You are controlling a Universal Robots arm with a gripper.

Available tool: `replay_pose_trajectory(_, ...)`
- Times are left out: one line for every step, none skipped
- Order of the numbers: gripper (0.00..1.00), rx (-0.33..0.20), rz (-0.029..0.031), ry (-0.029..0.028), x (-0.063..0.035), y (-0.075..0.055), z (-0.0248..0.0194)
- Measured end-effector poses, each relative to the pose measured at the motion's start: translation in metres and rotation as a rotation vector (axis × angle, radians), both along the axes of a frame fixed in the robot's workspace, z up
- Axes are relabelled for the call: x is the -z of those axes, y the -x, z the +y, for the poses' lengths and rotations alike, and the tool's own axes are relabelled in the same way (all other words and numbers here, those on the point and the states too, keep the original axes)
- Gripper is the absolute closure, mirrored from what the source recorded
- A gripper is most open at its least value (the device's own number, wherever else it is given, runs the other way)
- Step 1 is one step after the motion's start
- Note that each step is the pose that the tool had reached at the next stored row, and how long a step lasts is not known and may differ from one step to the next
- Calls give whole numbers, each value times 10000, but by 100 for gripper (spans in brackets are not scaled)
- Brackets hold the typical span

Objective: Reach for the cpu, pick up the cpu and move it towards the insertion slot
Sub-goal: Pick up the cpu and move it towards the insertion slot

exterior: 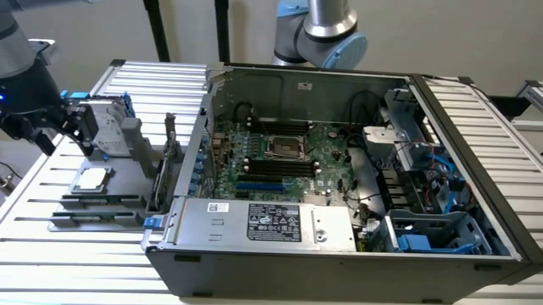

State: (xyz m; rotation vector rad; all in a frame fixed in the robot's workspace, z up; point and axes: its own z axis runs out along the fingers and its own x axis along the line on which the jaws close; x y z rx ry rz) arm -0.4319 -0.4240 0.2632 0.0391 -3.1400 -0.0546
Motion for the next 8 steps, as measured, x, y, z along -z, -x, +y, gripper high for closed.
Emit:
replay_pose_trajectory(29, 0, -2, 0, 18, -9, -2)
replay_pose_trajectory(29, 0, -1, 0, 36, -17, -5)
replay_pose_trajectory(29, 0, -2, 0, 54, -25, -7)
replay_pose_trajectory(29, 0, -3, 0, 74, -32, -9)
replay_pose_trajectory(29, 0, -3, 0, 92, -38, -11)
replay_pose_trajectory(29, 0, -3, 0, 109, -43, -12)
replay_pose_trajectory(29, -1, -3, 0, 127, -48, -15)
replay_pose_trajectory(29, 0, -2, 0, 145, -52, -16)
